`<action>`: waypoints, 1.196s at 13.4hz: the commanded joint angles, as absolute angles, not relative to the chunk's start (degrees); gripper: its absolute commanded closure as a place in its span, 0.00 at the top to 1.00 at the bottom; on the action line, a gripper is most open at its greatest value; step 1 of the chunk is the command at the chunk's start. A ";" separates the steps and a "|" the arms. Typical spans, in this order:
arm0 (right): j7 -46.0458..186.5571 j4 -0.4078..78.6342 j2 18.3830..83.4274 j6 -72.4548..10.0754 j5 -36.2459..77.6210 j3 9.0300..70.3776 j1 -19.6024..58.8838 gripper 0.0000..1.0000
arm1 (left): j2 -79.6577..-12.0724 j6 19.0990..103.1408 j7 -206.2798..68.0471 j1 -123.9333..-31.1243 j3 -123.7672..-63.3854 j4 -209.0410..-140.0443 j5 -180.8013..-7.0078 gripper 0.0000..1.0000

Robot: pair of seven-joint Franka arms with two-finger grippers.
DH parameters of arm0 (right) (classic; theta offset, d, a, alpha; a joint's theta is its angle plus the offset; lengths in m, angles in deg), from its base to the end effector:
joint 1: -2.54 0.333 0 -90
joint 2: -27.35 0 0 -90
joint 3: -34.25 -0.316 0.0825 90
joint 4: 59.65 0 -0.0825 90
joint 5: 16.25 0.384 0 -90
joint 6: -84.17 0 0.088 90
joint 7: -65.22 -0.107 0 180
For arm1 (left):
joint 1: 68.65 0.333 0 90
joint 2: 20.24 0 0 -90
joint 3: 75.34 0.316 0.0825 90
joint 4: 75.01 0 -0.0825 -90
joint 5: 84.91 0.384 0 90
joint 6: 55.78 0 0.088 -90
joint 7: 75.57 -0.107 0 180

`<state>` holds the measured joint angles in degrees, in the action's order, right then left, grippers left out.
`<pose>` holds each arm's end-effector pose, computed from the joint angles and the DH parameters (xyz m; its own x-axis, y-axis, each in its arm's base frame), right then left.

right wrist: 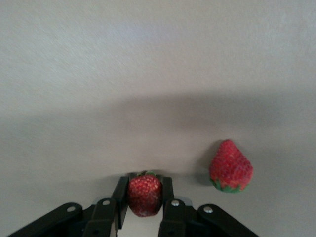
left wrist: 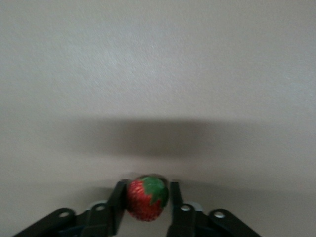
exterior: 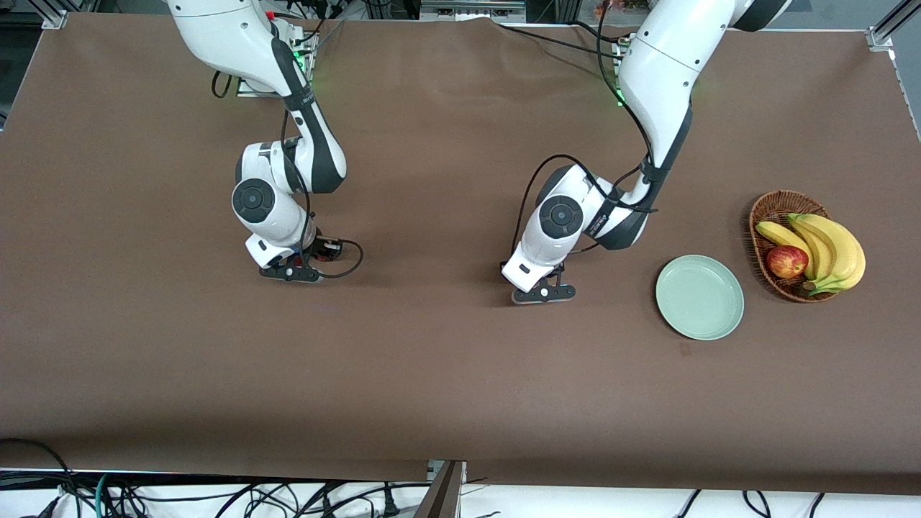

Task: Collect all strawberries into plate
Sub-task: 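Carry the strawberry over the plate while the right gripper lifts another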

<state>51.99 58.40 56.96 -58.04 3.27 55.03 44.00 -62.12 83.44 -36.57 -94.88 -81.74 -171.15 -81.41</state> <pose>0.5478 0.2058 0.1907 0.9932 -0.1059 -0.0474 -0.1064 -0.9943 -0.0079 0.5782 -0.3605 0.1803 0.9955 0.0946 -0.0005 0.0945 -0.9946 0.0426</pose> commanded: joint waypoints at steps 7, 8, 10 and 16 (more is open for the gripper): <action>37.92 41.72 58.98 -43.46 4.40 52.91 44.64 0.20 | -51.28 63.59 -61.63 -83.09 -80.88 -170.10 -78.50 0.05; 34.50 38.82 60.39 -43.45 5.63 51.23 44.64 0.20 | -50.57 62.62 -66.29 -80.02 -80.88 -170.02 -78.41 0.05; 27.29 31.62 64.51 -43.45 8.70 48.25 44.73 0.21 | -50.30 62.17 -79.36 -73.35 -80.96 -170.02 -78.50 0.06; 4.61 13.84 77.09 -55.53 8.89 38.04 47.70 0.27 | -53.55 62.52 -93.57 -64.88 -80.96 -170.54 -78.41 0.18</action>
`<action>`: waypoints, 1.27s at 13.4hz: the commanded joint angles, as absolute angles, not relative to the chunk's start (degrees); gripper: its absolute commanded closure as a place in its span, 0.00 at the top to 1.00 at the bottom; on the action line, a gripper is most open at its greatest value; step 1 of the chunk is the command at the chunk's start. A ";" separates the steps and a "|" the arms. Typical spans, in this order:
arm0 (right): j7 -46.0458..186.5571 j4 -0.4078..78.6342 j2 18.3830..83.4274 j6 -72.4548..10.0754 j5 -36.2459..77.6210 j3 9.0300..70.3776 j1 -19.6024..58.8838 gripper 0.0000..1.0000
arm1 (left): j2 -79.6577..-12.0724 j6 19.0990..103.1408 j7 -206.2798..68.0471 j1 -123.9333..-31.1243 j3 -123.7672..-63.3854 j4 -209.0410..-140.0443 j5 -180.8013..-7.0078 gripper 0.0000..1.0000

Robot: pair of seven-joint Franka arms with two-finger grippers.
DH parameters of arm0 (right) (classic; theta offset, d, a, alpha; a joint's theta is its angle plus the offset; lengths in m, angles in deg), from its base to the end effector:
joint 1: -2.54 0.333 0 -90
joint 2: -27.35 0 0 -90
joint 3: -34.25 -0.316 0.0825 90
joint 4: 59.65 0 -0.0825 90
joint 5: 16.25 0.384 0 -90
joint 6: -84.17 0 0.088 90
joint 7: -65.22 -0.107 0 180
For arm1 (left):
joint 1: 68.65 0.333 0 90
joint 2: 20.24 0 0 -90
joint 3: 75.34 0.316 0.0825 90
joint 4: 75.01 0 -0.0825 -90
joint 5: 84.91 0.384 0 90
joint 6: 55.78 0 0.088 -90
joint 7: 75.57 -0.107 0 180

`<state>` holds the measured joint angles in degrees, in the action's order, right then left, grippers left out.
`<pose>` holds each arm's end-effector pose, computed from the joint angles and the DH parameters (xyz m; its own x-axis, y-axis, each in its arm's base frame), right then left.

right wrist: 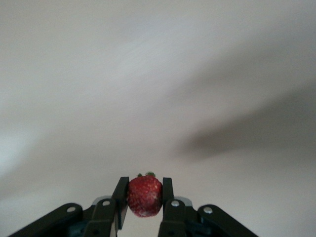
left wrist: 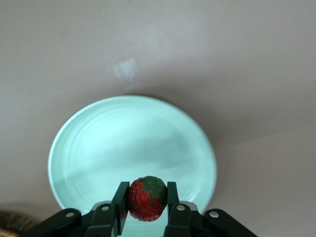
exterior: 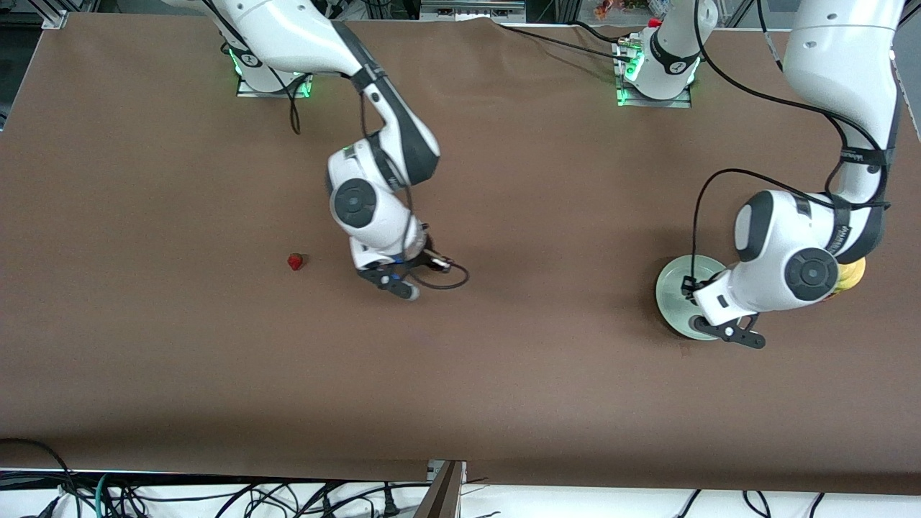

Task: Collect all strawberries into plate
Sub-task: 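Carry the strawberry over the plate while the right gripper lifts another, then open the left gripper over the plate while the right gripper releases another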

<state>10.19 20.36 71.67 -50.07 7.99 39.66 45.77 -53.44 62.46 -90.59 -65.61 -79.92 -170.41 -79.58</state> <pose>0.5784 0.4766 0.2653 0.8602 -0.4884 -0.1470 -0.5098 -0.8148 -0.2762 0.6612 -0.0076 0.2571 0.9297 -0.3216 -0.1794 -0.3237 -0.9460 0.0180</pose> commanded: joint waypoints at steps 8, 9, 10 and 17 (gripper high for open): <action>-5.44 13.92 82.37 -73.51 8.36 38.30 56.77 0.72 | -52.42 62.17 -92.97 -64.79 -80.96 -170.19 -78.50 1.00; -4.92 13.92 81.76 -73.07 8.02 38.65 56.42 0.87 | -51.45 61.73 -92.97 -65.22 -80.88 -170.19 -78.32 1.00; -3.96 14.35 81.24 -70.37 6.10 40.82 56.42 0.93 | -50.14 59.82 -92.88 -65.14 -80.96 -169.93 -78.41 1.00; 26.85 16.02 71.66 -35.85 2.03 55.67 51.94 0.96 | -45.38 50.57 -67.18 -65.75 -87.28 -170.10 -84.12 1.00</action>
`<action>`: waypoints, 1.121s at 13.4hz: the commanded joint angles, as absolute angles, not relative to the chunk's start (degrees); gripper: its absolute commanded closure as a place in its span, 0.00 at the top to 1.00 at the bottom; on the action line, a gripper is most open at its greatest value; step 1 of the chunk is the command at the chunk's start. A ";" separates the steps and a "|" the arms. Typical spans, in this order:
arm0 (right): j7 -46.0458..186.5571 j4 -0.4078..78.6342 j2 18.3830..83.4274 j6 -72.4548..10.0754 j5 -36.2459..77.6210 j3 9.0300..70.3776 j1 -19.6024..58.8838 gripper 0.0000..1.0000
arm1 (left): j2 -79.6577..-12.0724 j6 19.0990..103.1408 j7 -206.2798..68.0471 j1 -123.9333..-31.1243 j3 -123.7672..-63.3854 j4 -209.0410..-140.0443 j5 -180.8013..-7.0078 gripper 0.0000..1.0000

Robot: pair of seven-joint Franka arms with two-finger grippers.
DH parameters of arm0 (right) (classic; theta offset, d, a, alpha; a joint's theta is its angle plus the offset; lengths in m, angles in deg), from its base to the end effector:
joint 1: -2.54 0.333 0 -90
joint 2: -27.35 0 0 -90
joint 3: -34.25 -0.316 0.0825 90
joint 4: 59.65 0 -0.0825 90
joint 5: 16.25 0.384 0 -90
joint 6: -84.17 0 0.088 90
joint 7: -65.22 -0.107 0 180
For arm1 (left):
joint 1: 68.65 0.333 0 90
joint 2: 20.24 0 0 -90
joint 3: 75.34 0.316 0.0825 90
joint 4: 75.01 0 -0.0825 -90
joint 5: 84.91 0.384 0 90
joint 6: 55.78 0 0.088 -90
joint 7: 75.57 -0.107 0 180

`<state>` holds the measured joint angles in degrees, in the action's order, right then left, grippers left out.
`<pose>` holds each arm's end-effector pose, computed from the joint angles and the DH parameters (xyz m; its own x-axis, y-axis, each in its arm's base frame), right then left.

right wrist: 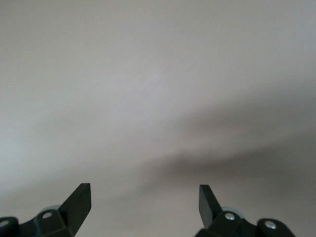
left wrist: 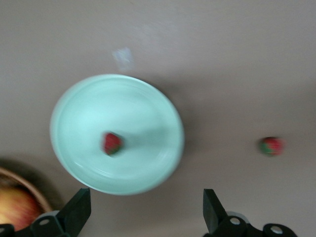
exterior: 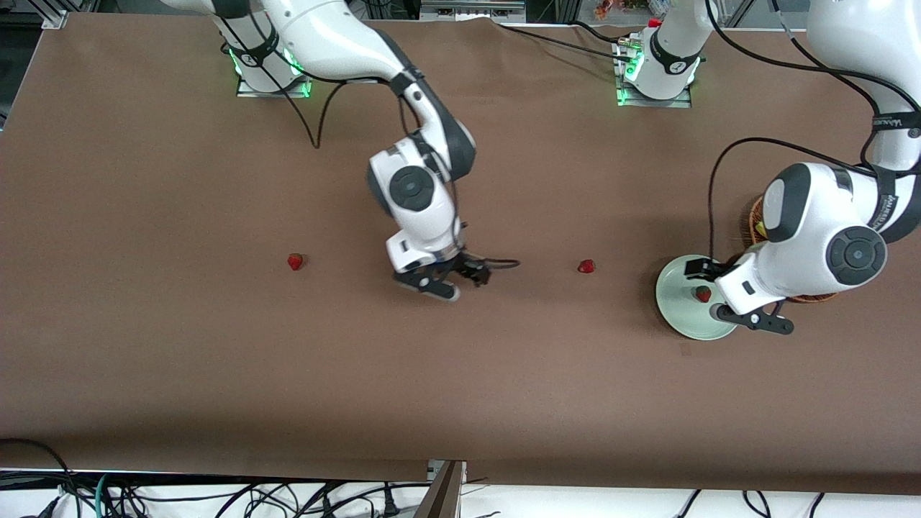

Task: Collect all strawberries into plate
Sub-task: 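Open the left gripper over the plate while the right gripper releases another, then grasp the second strawberry with the left gripper while the right gripper reaches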

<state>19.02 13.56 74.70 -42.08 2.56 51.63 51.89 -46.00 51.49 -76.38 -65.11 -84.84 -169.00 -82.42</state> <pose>0.6051 0.4622 0.2826 0.9482 -0.3144 0.0449 -0.3054 -0.9414 -0.1430 0.6466 -0.0529 0.3426 0.9695 -0.1276 -0.2091 -0.1226 -0.9918 0.0369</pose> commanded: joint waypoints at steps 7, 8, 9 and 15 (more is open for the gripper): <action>56.41 38.68 62.08 -35.53 4.40 69.14 50.71 0.98 | -47.22 75.74 -41.77 -75.06 -89.31 -184.93 -81.50 1.00; 58.96 41.75 61.11 -37.37 4.41 69.58 50.10 0.98 | -47.40 79.71 -39.47 -75.33 -89.40 -187.22 -78.96 1.00; 61.07 44.91 60.32 -39.82 4.58 69.76 49.31 0.98 | -47.92 81.40 -38.84 -75.42 -89.40 -188.11 -77.02 1.00; 62.85 53.20 61.28 -49.16 12.75 68.09 48.95 0.87 | -51.97 84.40 -38.57 -77.36 -89.40 -188.91 -72.01 1.00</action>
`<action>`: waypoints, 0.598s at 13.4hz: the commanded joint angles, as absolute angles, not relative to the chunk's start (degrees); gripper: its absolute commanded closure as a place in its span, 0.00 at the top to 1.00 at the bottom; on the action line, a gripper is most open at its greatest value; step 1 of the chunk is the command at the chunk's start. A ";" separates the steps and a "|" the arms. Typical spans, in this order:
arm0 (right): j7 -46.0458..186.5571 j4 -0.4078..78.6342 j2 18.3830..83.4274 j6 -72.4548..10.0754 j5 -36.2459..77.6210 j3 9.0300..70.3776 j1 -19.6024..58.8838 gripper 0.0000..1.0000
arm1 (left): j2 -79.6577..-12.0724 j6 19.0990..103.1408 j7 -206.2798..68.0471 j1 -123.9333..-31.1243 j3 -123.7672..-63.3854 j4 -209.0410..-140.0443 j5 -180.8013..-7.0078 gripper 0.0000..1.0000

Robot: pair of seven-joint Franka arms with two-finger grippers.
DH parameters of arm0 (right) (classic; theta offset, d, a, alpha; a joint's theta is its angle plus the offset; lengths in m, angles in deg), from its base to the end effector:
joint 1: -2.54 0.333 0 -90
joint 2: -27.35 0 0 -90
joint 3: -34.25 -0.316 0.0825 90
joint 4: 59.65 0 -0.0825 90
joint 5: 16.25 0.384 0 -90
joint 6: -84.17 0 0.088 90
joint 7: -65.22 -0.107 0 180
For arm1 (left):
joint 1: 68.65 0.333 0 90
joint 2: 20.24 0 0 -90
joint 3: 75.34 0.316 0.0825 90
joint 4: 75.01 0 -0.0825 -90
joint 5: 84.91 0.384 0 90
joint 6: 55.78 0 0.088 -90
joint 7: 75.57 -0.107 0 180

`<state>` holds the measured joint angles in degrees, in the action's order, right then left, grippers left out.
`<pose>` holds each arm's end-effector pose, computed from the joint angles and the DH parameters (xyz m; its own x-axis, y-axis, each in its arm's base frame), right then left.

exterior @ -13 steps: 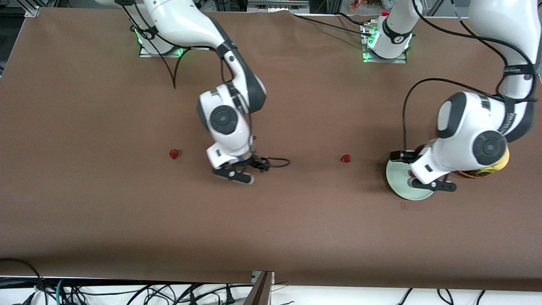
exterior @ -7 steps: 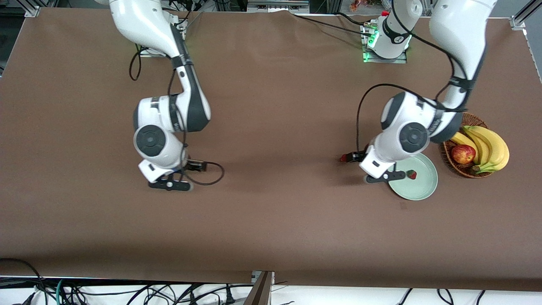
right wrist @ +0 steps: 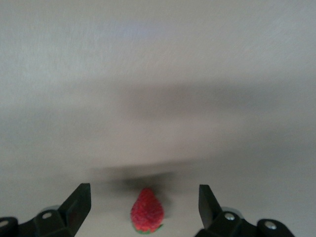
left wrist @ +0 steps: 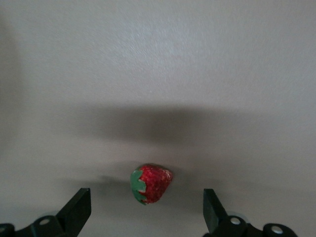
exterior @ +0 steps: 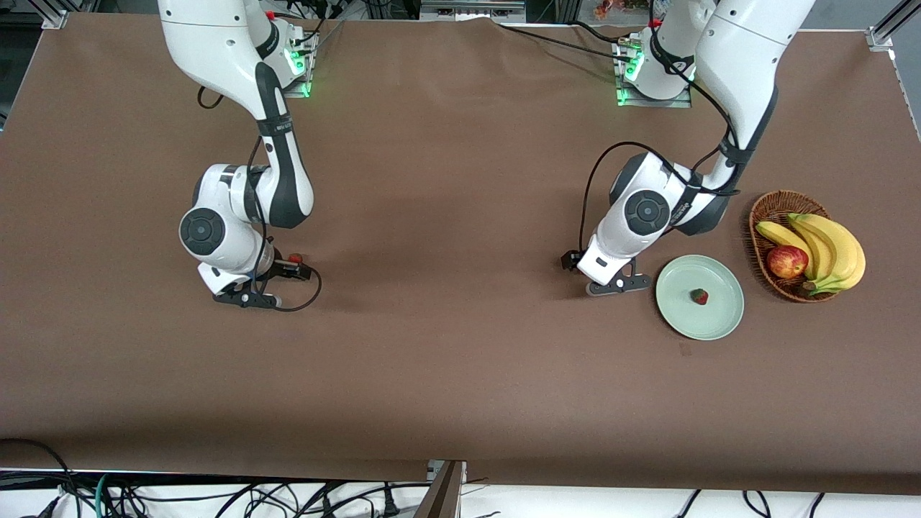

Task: Collect all strawberries into plate
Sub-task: 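Grasp the second strawberry with the left gripper while the right gripper reaches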

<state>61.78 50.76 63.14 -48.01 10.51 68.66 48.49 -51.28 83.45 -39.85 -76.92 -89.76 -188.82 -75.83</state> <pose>0.5937 0.1423 0.2017 0.9882 -0.1256 -0.0880 -0.1231 -0.9918 0.0339 0.5562 -0.2295 0.1892 0.9879 0.1325 -0.0800 0.1318 -0.9912 -0.0145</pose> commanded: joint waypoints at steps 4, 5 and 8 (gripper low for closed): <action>63.98 55.22 60.93 -49.16 13.20 68.09 48.95 0.72 | -52.06 85.28 -39.09 -76.83 -89.40 -188.83 -71.47 0.94; 64.34 55.66 61.01 -49.51 13.37 68.09 48.95 0.70 | -52.06 86.24 -39.27 -76.83 -89.49 -188.82 -71.03 0.64; 64.96 56.72 61.10 -49.95 14.69 68.01 48.95 0.57 | -52.67 86.25 -39.27 -77.00 -89.40 -188.65 -70.94 0.21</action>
